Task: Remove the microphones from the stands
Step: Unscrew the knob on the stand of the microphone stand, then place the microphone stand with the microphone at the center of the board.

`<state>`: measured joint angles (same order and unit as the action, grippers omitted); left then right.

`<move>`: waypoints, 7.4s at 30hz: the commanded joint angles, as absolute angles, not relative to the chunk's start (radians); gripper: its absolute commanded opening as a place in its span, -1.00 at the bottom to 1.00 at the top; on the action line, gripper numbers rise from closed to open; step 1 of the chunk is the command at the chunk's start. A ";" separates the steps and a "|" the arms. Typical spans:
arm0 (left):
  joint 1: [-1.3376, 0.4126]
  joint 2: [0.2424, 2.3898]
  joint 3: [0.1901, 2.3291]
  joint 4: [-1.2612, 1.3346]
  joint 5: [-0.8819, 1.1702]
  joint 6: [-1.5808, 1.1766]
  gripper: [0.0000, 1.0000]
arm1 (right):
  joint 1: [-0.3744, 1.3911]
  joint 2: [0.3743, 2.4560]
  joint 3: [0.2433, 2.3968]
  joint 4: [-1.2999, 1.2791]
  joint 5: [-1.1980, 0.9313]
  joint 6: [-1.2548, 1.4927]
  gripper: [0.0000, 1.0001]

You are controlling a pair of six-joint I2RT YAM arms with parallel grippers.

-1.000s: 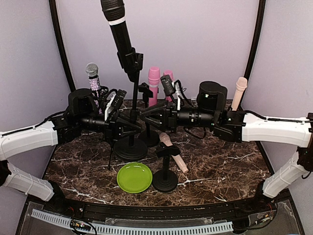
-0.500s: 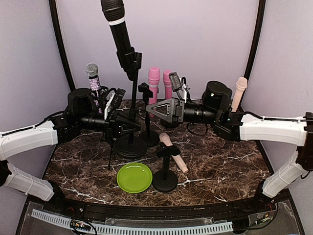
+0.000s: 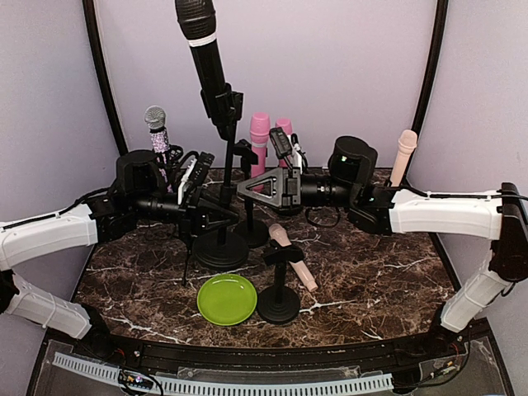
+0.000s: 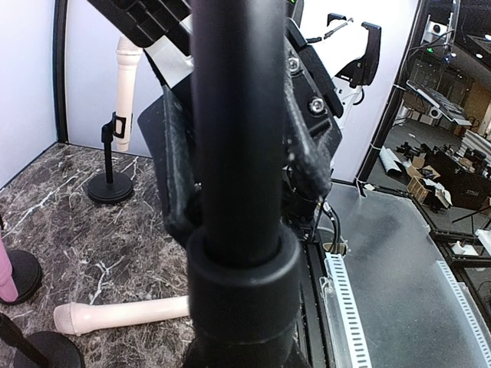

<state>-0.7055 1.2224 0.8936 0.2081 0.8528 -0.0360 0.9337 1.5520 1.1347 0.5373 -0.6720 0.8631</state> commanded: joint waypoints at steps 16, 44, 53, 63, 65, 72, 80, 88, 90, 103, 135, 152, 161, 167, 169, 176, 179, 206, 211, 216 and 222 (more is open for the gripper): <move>-0.719 1.184 0.937 0.271 0.860 -0.042 -1.00 | 0.916 1.502 1.115 0.525 -0.651 0.764 -0.82; -0.719 1.198 0.946 0.304 0.879 -0.104 -1.00 | 1.134 1.331 1.053 0.280 0.058 0.060 -0.53; -0.719 1.201 0.948 0.298 0.884 -0.098 -1.00 | 0.970 1.324 1.033 0.350 -0.369 0.352 0.07; -0.719 1.200 0.947 0.299 0.884 -0.097 -1.00 | 0.956 1.420 1.171 0.280 -0.573 0.412 0.02; -0.719 1.201 0.947 0.299 0.886 -0.096 -1.00 | 0.955 1.433 1.183 0.282 -0.586 0.416 -0.06; -0.718 1.197 0.947 0.292 0.870 -0.088 -1.00 | 0.952 1.432 1.189 0.270 -0.530 0.401 -0.16; -0.719 1.196 0.936 0.276 0.724 -0.078 -1.00 | 0.951 1.308 1.132 0.296 -0.395 0.336 0.47; -0.719 1.165 0.901 0.312 0.628 -0.090 -1.00 | 0.974 1.193 1.088 0.351 -0.294 0.284 0.79; -0.719 1.164 0.901 0.312 0.632 -0.087 -1.00 | 0.974 1.183 1.085 0.359 -0.247 0.275 0.85; -0.719 1.168 0.904 0.301 0.664 -0.062 -1.00 | 0.974 1.268 1.219 0.411 -0.237 0.251 0.89; -0.921 1.559 1.462 0.118 0.387 0.236 -1.00 | 0.934 1.158 1.312 0.234 -0.025 0.035 -0.46; -1.090 2.087 1.847 0.290 0.498 0.195 -1.00 | 0.934 0.830 1.080 0.003 0.214 0.030 -0.53; -1.089 2.188 1.853 0.330 0.549 0.225 -1.00 | 0.934 0.831 1.010 -0.014 0.208 0.069 -0.54; -1.052 2.229 1.815 0.403 0.601 0.186 -1.00 | 0.934 0.865 0.967 0.055 0.208 0.083 -0.54; -1.046 2.235 1.788 0.437 0.611 0.184 -1.00 | 0.934 0.882 0.961 0.063 0.206 0.087 -0.54; -1.043 2.253 1.692 0.559 0.601 0.193 -1.00 | 0.934 0.915 0.922 0.113 0.213 0.096 -0.54; -1.043 2.269 1.670 0.608 0.599 0.192 -1.00 | 0.934 0.917 0.886 0.152 0.210 0.103 -0.54; -1.038 2.269 1.508 0.771 0.499 0.198 -0.12 | 0.933 0.916 0.743 0.248 0.130 0.078 -0.55; -1.030 2.185 1.405 0.799 0.456 0.233 0.14 | 0.933 0.883 0.713 0.253 0.111 0.049 -0.55; -1.029 2.106 1.324 0.797 0.454 0.256 0.46 | 0.933 0.901 0.704 0.247 0.114 0.042 -0.54; -1.029 2.044 1.262 0.754 0.458 0.284 0.63 | 0.933 0.897 0.697 0.230 0.022 0.008 -0.52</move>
